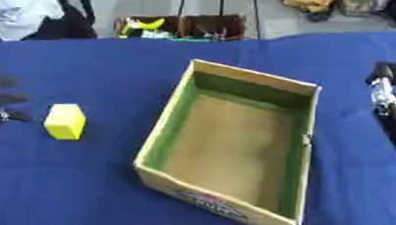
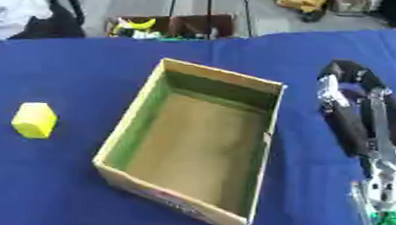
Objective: Pick up objects on the table and place them in the box.
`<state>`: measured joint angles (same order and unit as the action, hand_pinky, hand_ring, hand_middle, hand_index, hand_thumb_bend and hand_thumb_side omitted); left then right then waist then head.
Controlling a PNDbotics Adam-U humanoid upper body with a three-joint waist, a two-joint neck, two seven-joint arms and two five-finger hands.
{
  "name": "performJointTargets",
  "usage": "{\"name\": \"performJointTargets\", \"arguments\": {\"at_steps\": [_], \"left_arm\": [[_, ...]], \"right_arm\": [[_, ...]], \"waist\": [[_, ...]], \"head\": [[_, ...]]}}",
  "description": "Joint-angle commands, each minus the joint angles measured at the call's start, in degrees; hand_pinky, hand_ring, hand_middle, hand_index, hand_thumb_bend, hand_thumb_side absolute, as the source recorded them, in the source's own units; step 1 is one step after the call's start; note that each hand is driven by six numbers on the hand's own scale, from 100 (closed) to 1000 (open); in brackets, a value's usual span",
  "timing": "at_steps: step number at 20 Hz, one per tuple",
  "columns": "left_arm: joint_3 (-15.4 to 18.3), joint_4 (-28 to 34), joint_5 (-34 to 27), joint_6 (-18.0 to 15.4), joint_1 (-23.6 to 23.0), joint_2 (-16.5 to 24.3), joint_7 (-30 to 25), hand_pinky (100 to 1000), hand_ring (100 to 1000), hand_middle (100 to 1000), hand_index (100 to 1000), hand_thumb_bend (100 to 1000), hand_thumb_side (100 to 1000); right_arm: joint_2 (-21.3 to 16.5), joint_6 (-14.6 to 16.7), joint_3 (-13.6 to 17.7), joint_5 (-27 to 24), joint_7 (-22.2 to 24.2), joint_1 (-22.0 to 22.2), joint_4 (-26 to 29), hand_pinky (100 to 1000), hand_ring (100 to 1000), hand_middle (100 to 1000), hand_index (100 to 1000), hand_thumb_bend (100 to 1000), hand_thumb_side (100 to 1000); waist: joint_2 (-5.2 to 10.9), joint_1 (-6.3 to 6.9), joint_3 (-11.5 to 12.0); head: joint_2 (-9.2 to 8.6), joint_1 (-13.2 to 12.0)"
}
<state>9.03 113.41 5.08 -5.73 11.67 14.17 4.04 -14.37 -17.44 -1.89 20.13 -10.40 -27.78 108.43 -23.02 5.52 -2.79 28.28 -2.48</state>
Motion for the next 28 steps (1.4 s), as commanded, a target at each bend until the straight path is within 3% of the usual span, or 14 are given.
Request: {"name": "performJointTargets", "arguments": {"at_steps": [1,10,15,19,28], "left_arm": [[0.4,1.2,-0.1,-0.1,0.2,1.7,0.4,556,713,750,944,193,1000],[0.6,1.2,0.3,-0.2,0.2,2.2,0.7,556,716,752,942,196,1000],[0.9,1.2,0.9,-0.5,0.1,3.6,1.2,557,718,753,942,199,1000],[1.0,1.2,1.5,-0.9,-0.2,5.3,1.5,558,722,756,942,201,1000],[1.7,1.2,4.2,-2.0,-0.5,11.3,3.0,565,733,761,941,207,1000]], "right_arm": [[-0.9,-0.1,-0.2,0.5,-0.1,-0.7,0.9,866,1000,652,835,100,780],[-0.9,-0.1,-0.1,0.4,-0.2,-0.7,1.1,866,1000,652,835,100,779],[-1.0,-0.1,-0.1,0.5,-0.3,-0.7,1.3,865,1000,652,835,100,779],[-1.4,-0.2,-0.1,0.4,-0.5,-0.5,1.5,865,1000,652,835,100,778],[-3.0,-0.4,0.3,-0.1,-1.0,-0.2,2.6,865,1000,652,835,100,779]], "waist": [[1.05,-0.17,0.1],[1.09,-0.28,0.0],[1.14,-0.19,0.0],[0.84,0.02,-0.1],[-0.41,0.9,-0.2]], "head": [[-1.09,-0.2],[-0.67,-0.2],[1.8,-0.5],[2.73,-0.7],[1.9,-0.9]]}}
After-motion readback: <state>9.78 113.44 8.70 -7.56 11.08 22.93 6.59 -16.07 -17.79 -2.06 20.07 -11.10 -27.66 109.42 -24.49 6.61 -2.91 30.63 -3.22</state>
